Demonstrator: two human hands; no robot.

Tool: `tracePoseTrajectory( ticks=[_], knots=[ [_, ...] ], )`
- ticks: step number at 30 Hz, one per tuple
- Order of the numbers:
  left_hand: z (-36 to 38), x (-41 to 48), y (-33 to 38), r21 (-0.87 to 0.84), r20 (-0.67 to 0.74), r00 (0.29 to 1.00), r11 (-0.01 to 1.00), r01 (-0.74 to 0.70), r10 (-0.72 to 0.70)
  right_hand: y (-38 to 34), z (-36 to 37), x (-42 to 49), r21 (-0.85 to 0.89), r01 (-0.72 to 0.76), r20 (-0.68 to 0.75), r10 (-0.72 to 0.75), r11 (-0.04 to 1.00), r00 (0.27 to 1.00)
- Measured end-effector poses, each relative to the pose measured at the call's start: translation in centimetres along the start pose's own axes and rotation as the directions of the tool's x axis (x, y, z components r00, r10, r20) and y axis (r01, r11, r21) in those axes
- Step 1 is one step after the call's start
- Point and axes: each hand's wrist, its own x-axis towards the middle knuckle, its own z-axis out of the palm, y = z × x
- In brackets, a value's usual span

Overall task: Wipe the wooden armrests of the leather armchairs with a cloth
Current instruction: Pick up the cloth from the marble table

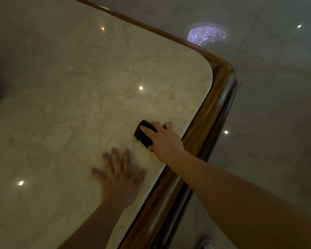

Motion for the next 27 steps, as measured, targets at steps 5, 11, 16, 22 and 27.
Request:
tracePoseTrajectory(
  ticks=[5,11,16,22,27],
  knots=[
    [0.3,0.2,0.1,-0.023,-0.012,1.0,1.0,0.01,-0.011,0.1,-0.4,0.3,0.156,0.017,-0.068,-0.006,0.988,0.998],
    [-0.2,0.1,0.0,-0.025,0.009,1.0,1.0,0.015,-0.015,1.1,-1.2,-1.2,0.257,-0.01,-0.088,0.033,0.966,0.996],
    [-1.1,0.2,0.2,-0.001,0.042,0.999,1.0,0.025,-0.025,1.6,-2.8,-2.4,0.258,-0.011,-0.113,0.042,0.966,0.993],
    [-4.7,0.4,1.3,-0.086,-0.039,0.999,0.996,-0.035,0.031,2.3,-4.7,-5.0,0.277,-0.044,-0.155,0.09,0.96,0.984],
    [-9.1,0.0,3.0,-0.075,-0.168,0.977,0.987,-0.142,0.128,2.5,-7.1,-6.8,0.291,-0.062,-0.193,0.122,0.955,0.973]
  ],
)
